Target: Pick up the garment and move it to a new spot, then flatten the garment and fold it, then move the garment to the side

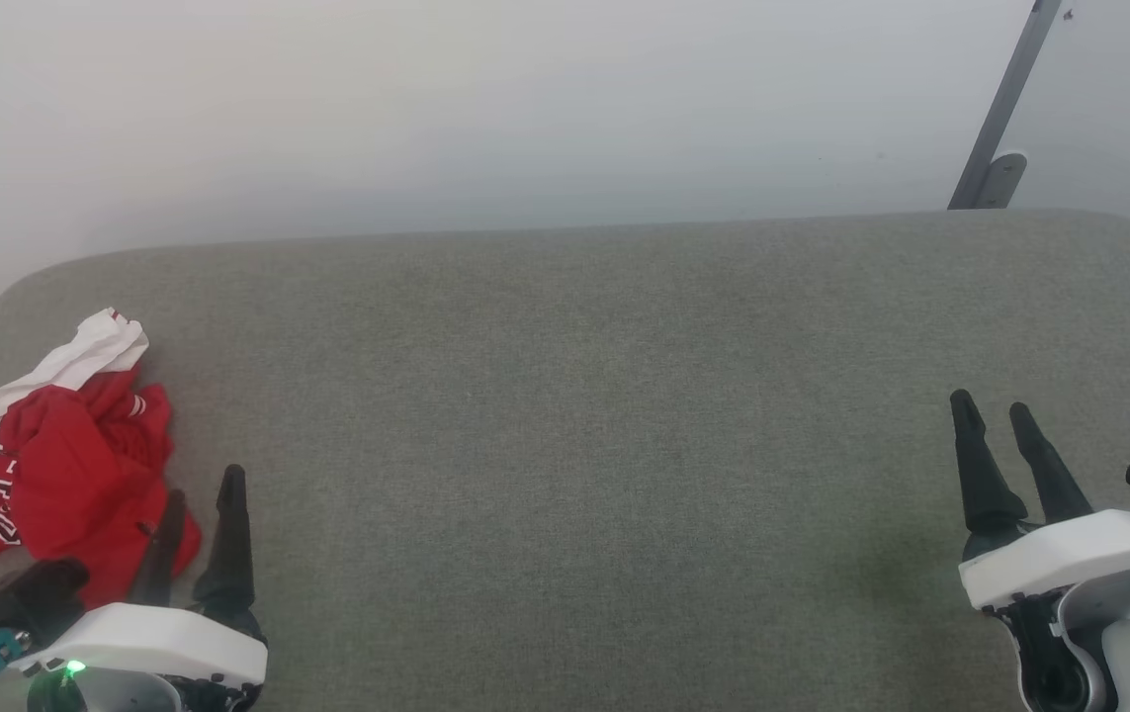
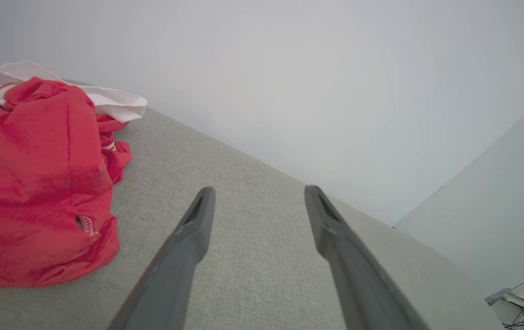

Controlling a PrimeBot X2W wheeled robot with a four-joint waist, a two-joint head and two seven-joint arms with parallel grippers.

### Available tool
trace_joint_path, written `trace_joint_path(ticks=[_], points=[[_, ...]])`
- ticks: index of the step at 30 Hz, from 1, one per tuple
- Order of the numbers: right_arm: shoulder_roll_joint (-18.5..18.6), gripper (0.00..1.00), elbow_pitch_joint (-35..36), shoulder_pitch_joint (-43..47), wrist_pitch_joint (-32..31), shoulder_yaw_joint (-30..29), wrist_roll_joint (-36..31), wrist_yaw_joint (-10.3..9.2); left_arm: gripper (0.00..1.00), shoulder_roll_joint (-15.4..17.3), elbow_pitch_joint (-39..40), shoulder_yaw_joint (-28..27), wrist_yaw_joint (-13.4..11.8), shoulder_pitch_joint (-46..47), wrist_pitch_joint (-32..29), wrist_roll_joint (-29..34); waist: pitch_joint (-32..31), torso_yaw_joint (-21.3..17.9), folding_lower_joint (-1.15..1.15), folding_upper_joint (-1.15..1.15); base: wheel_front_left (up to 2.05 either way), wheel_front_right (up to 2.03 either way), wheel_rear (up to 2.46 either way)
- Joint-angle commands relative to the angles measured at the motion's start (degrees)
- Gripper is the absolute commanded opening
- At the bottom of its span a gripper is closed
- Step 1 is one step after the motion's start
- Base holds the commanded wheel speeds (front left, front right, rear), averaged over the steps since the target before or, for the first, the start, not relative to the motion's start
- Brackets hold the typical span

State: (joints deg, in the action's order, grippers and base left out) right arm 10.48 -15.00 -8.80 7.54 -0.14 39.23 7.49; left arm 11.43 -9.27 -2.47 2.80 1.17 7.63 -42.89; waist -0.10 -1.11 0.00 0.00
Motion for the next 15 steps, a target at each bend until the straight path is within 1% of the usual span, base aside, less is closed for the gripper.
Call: trace_joint_path(ticks=[1, 15], points=[[0.4, 1.0, 0.9, -1.4, 0.7, 0.0, -1.9, 0.0, 1.0, 0.5, 0.8, -0.4, 0.3, 0.0, 0.6, 1.8, 0.0, 0.0, 0.0, 0.0, 0.0, 0.0, 0.0], [1.6, 1.0, 0.4, -1.7, 2.8, -0.7, -11.5, 0.0, 1.0, 1.1, 1.7, -1.0, 1.1, -0.5, 2.6, 11.3, -0.1, -0.3, 0.0, 0.0, 0.0, 0.0, 0.0]])
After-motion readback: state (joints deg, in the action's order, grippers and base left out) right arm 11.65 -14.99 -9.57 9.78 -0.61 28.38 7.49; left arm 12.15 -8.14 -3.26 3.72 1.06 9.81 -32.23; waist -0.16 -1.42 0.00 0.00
